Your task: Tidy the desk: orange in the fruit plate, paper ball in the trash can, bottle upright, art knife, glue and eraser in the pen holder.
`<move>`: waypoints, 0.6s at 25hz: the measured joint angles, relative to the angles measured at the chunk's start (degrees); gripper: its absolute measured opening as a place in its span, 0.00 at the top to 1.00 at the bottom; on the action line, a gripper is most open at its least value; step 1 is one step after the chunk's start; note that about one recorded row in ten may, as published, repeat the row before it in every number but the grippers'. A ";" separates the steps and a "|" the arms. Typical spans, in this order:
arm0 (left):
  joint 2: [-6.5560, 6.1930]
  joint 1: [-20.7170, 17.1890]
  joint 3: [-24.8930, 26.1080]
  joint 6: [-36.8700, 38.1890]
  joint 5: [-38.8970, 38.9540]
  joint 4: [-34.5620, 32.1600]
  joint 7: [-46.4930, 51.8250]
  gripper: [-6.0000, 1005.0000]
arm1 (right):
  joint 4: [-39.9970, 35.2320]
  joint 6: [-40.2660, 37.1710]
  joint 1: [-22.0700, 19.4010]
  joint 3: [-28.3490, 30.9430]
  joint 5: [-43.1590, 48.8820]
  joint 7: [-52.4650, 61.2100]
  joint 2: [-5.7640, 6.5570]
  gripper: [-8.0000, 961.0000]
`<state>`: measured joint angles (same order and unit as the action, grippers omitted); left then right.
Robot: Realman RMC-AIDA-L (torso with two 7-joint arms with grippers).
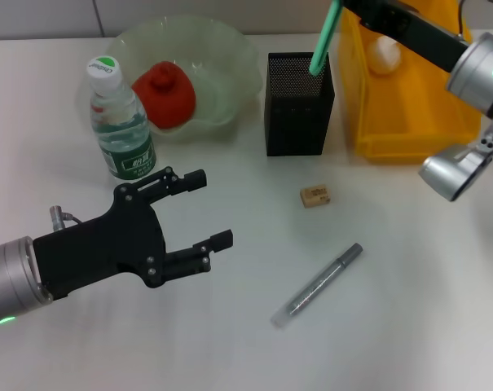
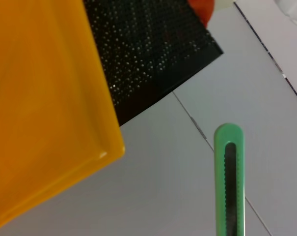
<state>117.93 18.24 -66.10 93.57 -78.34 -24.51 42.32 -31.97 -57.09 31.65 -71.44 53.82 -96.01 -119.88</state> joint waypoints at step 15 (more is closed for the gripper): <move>-0.10 -0.19 1.33 0.75 0.04 1.46 0.69 0.21 | 6.67 5.29 6.48 -2.04 -1.41 -7.99 0.00 0.81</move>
<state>117.83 18.05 -64.78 94.32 -78.30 -23.05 43.01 -25.30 -51.81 38.13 -73.48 52.41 -104.01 -119.88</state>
